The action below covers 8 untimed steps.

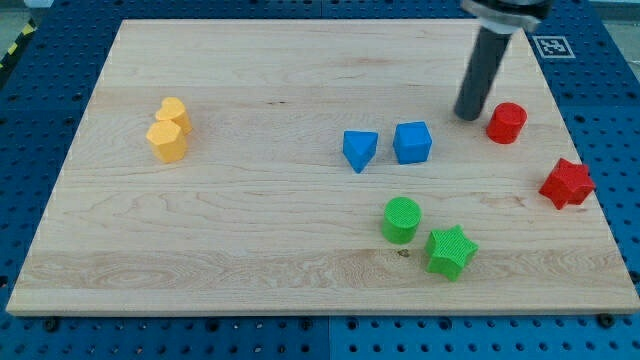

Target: Push the red star into the red circle

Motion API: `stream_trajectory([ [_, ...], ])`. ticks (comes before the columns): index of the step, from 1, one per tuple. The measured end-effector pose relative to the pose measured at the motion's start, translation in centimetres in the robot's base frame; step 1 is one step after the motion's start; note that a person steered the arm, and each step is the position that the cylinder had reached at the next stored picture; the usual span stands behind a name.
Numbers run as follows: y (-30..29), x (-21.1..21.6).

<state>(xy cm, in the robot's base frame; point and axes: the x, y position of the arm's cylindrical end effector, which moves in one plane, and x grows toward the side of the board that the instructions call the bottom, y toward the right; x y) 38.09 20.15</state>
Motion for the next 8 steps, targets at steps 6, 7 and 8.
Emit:
stream_trajectory([
  [6,-1.1,5.0],
  [7,-1.1,10.4],
  [8,-1.0,15.6],
])
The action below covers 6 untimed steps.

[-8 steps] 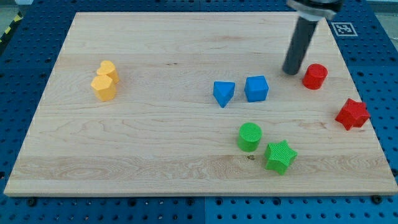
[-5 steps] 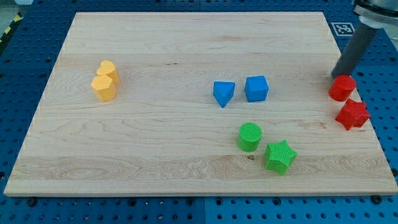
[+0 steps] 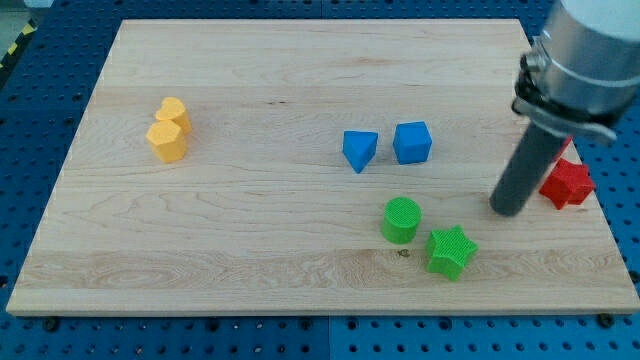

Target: Push the red star into the red circle

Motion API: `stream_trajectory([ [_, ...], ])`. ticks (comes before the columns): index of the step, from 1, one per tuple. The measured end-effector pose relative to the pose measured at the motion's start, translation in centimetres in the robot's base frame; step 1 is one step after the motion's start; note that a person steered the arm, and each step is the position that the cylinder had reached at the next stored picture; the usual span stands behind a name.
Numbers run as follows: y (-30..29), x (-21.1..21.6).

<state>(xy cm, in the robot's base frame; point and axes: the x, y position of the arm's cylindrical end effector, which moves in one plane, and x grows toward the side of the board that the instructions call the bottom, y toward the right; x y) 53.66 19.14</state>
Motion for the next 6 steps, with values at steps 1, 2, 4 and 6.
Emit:
stream_trajectory([
  [1,3.3,1.6],
  [2,7.4,1.0],
  [4,8.5,-1.9],
  [6,12.3,-1.9],
])
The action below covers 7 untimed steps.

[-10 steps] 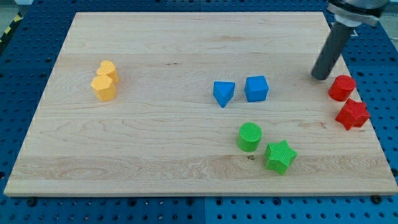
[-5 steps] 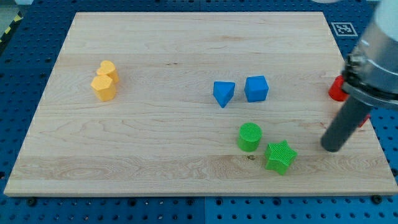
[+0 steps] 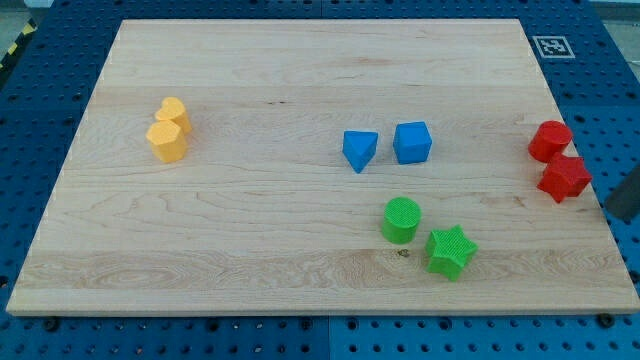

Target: Push the red star into the red circle

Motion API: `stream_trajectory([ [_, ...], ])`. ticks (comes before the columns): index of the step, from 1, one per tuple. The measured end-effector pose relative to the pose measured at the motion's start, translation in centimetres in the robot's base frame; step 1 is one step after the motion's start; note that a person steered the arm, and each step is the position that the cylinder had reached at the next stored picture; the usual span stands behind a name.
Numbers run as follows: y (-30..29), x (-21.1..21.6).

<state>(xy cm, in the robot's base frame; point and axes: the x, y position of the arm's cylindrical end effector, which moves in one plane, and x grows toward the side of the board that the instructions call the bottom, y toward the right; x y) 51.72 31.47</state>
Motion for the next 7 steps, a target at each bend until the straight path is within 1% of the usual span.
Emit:
stream_trajectory([
  [1,0.0,-2.2],
  [2,0.0,-2.6],
  [3,0.8,0.7],
  [4,-0.9,2.2],
  [5,-3.4,0.6],
  [7,-3.6,-3.2],
])
